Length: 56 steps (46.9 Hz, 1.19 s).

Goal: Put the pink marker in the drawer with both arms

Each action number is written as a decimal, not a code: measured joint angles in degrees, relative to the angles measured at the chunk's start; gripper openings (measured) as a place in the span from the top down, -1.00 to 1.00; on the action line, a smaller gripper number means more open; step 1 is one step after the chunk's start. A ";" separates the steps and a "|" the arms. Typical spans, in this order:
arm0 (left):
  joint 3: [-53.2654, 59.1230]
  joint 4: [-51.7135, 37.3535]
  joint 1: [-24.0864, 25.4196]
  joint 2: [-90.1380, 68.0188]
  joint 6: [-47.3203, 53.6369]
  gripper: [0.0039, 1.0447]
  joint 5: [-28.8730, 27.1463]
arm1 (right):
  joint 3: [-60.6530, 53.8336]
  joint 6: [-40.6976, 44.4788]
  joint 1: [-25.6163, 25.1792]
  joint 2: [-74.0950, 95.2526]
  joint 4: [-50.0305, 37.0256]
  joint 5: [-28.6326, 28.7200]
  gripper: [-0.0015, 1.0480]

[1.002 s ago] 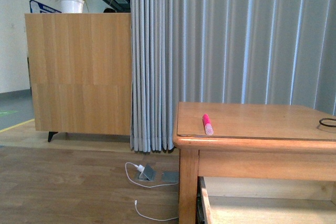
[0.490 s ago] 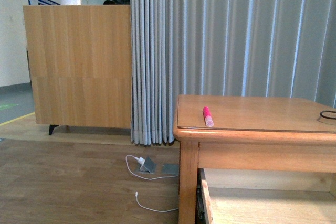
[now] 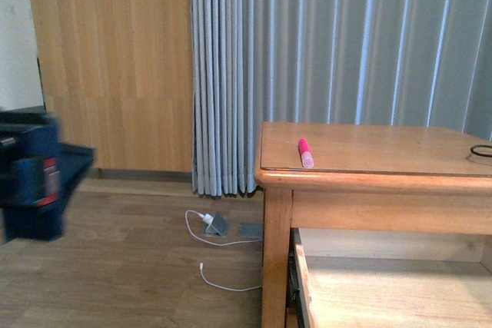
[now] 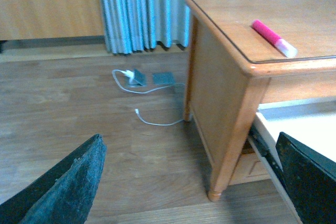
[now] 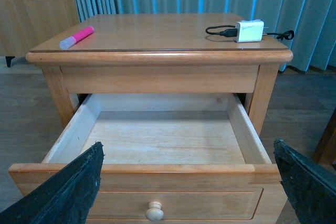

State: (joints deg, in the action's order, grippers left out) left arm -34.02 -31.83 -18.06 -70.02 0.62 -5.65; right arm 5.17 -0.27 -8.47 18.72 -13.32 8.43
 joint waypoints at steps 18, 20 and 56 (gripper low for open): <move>-46.40 14.29 -8.20 -40.37 0.81 -0.89 2.14 | 0.00 0.00 0.00 0.00 0.00 0.00 -0.84; -52.35 17.07 -8.94 -44.02 0.74 -0.89 2.05 | 0.00 0.00 0.00 0.00 0.00 0.00 -0.84; -108.21 60.30 -13.57 -73.26 -1.86 -0.89 -5.09 | 0.00 0.00 0.00 0.00 0.00 0.00 -0.84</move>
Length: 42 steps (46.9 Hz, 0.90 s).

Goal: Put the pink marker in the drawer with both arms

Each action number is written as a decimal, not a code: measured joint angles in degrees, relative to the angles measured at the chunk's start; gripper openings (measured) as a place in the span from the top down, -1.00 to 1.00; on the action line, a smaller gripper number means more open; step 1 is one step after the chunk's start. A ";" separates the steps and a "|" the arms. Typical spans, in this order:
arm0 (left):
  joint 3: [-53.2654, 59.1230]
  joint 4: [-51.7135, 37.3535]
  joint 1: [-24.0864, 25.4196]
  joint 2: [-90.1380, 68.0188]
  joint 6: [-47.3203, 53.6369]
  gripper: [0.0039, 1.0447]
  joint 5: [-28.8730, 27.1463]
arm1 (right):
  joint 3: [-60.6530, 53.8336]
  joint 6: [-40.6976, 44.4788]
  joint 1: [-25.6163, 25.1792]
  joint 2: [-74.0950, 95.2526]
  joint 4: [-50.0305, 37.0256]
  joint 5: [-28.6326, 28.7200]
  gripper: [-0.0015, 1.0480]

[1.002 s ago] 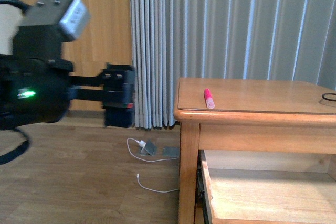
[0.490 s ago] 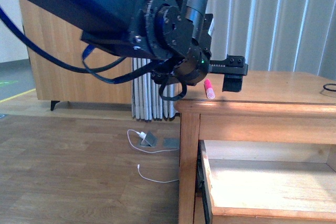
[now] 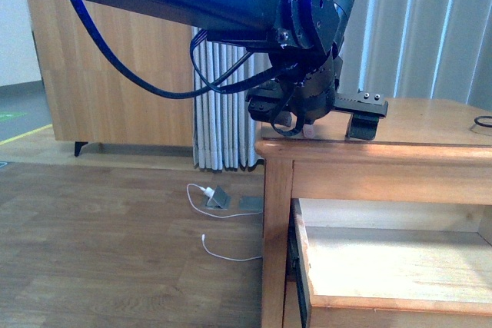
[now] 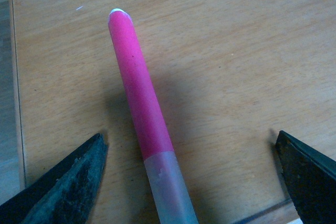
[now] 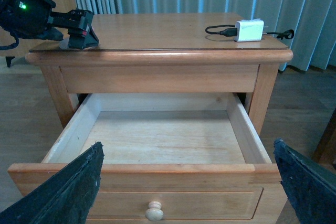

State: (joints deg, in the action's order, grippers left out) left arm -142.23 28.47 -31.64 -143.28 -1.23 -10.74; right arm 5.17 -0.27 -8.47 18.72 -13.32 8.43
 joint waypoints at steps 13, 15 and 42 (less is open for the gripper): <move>0.52 0.20 -0.02 0.15 0.11 -0.59 -0.87 | 0.00 0.00 0.00 0.00 0.00 -0.02 -0.84; 1.22 -0.24 -0.02 0.46 0.11 -0.46 -0.87 | 0.00 0.00 0.00 0.00 0.00 0.00 -0.84; 13.99 -8.70 1.81 7.13 1.40 0.74 2.89 | 0.00 0.02 0.00 0.00 0.00 0.00 -0.84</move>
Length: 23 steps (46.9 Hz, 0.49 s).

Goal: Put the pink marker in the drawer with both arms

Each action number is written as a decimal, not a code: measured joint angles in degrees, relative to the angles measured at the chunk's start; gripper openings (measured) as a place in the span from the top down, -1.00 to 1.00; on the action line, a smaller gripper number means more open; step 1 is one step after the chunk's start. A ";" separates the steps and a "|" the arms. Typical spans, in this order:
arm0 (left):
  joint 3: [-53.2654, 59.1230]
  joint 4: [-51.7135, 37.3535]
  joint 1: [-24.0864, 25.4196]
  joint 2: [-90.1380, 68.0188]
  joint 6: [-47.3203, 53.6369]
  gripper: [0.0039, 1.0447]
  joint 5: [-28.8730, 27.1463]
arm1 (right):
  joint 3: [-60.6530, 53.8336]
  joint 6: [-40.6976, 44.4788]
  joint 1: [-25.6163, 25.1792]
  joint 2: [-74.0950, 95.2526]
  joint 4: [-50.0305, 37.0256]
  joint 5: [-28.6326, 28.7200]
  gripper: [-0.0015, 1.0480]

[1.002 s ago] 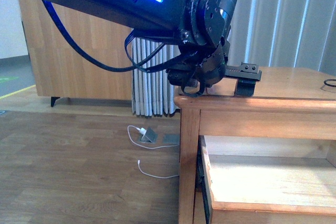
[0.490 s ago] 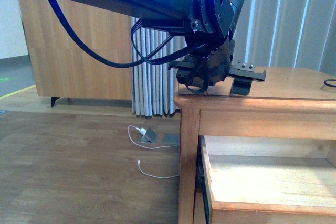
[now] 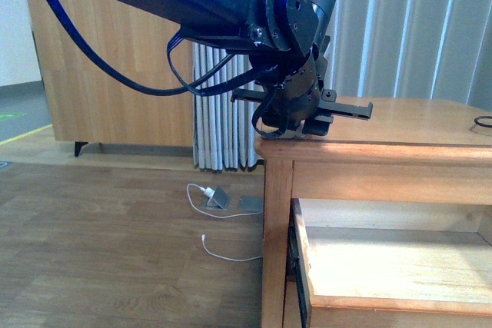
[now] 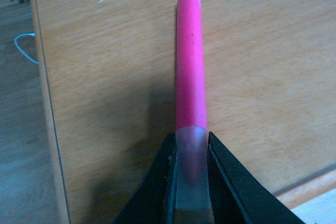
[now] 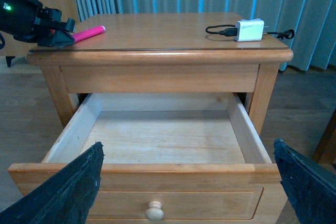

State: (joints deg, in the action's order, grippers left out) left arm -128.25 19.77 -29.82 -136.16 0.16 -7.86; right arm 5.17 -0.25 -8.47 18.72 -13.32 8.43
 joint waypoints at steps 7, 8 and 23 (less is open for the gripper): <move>9.86 -7.91 0.68 5.01 1.11 0.74 6.71 | 0.00 0.00 0.00 0.00 0.00 -0.02 -0.84; 10.78 -8.57 0.74 5.51 1.25 0.74 6.99 | 0.00 -0.02 0.00 0.00 0.00 0.00 -0.84; 40.54 -18.88 0.00 18.21 20.81 0.74 34.21 | 0.00 0.00 0.00 -0.02 0.00 0.00 -0.84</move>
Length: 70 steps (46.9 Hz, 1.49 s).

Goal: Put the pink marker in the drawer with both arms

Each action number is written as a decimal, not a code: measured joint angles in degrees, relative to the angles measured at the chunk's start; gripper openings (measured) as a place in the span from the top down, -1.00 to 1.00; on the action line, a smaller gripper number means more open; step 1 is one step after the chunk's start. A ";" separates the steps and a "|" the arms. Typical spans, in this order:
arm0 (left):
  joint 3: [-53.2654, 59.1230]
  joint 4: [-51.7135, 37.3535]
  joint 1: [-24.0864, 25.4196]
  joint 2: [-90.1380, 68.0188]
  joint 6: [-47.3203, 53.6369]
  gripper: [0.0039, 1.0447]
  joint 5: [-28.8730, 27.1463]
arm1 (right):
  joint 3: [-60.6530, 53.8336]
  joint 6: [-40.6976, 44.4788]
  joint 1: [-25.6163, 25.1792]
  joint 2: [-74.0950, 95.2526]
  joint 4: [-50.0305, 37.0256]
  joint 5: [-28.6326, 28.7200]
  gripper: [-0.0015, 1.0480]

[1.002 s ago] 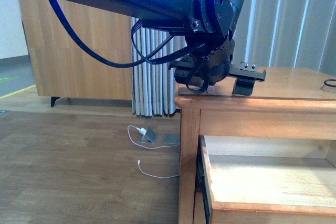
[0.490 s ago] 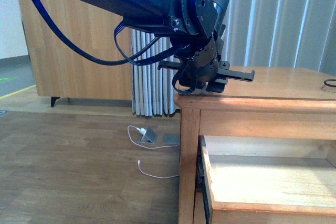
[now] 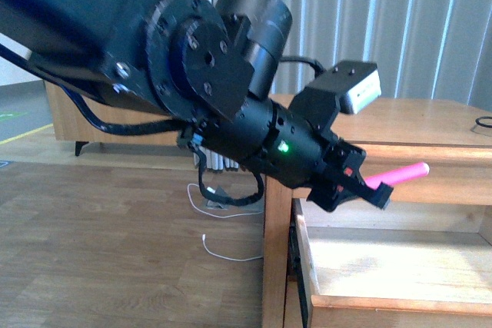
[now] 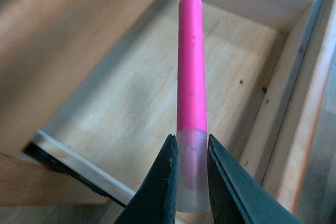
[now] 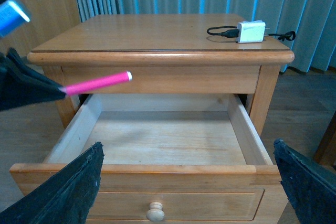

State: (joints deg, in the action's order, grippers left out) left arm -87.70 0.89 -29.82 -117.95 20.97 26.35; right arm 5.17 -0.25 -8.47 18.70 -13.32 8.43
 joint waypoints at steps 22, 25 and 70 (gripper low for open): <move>-4.55 1.73 -1.27 -6.97 1.09 0.63 -2.95 | 0.00 0.00 0.00 0.00 0.00 -0.02 -0.84; -4.39 0.76 -1.31 -6.97 1.03 0.45 -3.87 | 0.00 0.00 0.00 0.00 0.00 -0.02 -0.84; 38.45 -29.27 5.07 31.50 -11.76 -0.89 -35.71 | 0.00 0.00 0.00 0.00 0.00 -0.02 -0.84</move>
State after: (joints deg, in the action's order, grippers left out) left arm -49.25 -28.38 -24.75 -86.46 9.21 -9.37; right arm 5.17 -0.25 -8.47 18.70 -13.32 8.40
